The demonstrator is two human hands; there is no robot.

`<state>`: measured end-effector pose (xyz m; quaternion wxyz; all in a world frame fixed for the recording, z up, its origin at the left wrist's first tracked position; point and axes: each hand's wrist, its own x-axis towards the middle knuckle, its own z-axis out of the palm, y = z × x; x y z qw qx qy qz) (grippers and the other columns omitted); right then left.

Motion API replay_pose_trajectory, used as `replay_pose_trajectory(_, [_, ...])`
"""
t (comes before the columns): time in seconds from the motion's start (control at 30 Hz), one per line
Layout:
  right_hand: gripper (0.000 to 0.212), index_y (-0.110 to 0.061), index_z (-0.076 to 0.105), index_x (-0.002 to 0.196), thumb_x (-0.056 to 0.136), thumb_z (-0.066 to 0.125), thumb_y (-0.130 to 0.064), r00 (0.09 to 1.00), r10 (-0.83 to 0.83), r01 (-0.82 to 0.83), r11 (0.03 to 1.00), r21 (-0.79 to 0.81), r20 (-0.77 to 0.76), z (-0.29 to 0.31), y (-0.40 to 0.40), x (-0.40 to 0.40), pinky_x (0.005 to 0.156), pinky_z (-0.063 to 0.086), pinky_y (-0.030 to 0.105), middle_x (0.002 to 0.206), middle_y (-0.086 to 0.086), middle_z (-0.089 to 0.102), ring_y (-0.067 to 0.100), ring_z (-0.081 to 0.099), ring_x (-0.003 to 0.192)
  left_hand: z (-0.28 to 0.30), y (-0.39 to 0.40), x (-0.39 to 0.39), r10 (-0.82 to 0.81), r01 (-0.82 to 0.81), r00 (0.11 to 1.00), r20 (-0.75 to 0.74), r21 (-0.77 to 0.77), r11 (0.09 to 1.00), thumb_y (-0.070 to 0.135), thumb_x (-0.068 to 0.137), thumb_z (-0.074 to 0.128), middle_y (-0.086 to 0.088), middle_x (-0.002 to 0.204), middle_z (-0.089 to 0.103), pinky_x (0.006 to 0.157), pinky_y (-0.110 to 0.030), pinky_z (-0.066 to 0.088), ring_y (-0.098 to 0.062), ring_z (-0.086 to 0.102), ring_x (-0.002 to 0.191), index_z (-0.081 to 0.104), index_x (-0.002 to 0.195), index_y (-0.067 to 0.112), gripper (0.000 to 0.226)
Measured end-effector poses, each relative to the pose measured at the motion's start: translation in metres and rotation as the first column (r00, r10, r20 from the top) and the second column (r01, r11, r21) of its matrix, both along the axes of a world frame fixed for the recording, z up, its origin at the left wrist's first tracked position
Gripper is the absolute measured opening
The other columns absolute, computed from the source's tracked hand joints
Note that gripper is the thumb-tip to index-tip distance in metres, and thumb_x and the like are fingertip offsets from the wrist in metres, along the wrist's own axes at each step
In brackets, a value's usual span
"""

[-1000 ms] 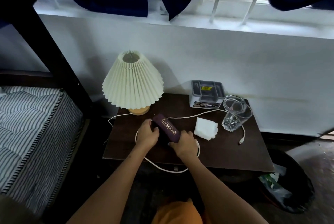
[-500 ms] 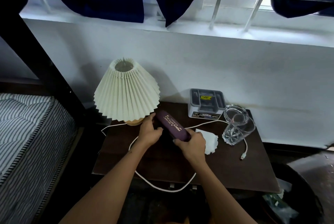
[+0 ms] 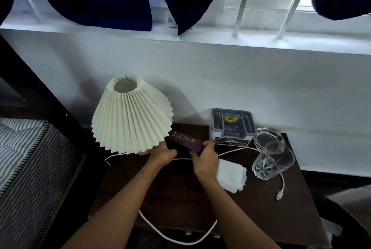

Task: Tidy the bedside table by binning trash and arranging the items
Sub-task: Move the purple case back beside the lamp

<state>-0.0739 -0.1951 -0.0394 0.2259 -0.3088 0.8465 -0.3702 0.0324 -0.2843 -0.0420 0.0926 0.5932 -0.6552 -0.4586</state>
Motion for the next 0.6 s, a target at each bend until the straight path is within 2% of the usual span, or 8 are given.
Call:
replay_pose_trajectory(0.13, [0.035,-0.003,0.046,0.117,0.086,0.061,-0.006,1.000,-0.004,0.004,1.000,-0.005,-0.014,-0.007,-0.014,-0.004,0.085,0.043,0.027,0.120,0.017,0.058,0.029,0.057,0.109,-0.004,-0.005,-0.006,-0.010,0.011,1.000,0.014,-0.021,1.000,0.014,0.078,0.052,0.000,0.101,0.051,0.077,-0.025,0.037,-0.015,0.048,0.091,0.040,0.129,0.016,0.053])
replay_pose_trajectory(0.23, [0.043,-0.002,0.042,0.129,0.088,0.057,-0.003,0.999,0.045,-0.045,0.999,0.006,-0.023,-0.010,-0.023,-0.007,0.095,0.042,0.029,0.132,0.018,0.049,0.030,0.053,0.117,-0.006,-0.007,-0.013,-0.021,0.022,0.999,0.038,-0.038,0.999,0.014,0.079,0.051,0.003,0.096,0.047,0.078,-0.025,0.035,-0.014,0.044,0.089,0.038,0.133,0.018,0.056])
replay_pose_trajectory(0.3, [0.053,-0.002,0.035,0.139,0.089,0.054,-0.001,0.991,0.120,-0.117,0.992,0.045,-0.054,-0.011,-0.029,-0.009,0.104,0.035,0.029,0.145,0.019,0.037,0.030,0.043,0.130,-0.007,-0.007,-0.015,-0.019,0.021,0.999,0.034,-0.047,0.999,0.013,0.080,0.051,0.005,0.094,0.044,0.079,-0.024,0.034,-0.013,0.042,0.090,0.035,0.136,0.017,0.059])
replay_pose_trajectory(0.43, [0.072,-0.003,0.014,0.149,0.089,0.052,0.004,0.963,0.265,-0.254,0.954,0.159,-0.057,-0.011,-0.036,-0.018,0.112,0.024,0.024,0.159,0.018,0.006,0.028,0.021,0.145,-0.006,-0.007,-0.019,-0.009,0.011,0.999,0.045,-0.037,0.999,0.013,0.080,0.051,-0.009,0.123,0.052,0.083,-0.025,0.036,-0.024,0.050,0.113,0.029,0.141,0.011,0.065])
replay_pose_trajectory(0.6, [0.082,-0.001,0.001,0.150,0.087,0.054,0.003,0.928,0.371,-0.353,0.903,0.244,-0.028,-0.007,-0.044,-0.028,0.115,0.020,0.027,0.159,0.019,-0.008,0.030,0.009,0.147,-0.004,-0.007,-0.023,-0.014,0.022,0.996,0.093,-0.082,0.996,0.011,0.081,0.053,-0.016,0.133,0.048,0.091,-0.028,0.040,-0.031,0.048,0.122,0.024,0.144,0.009,0.070])
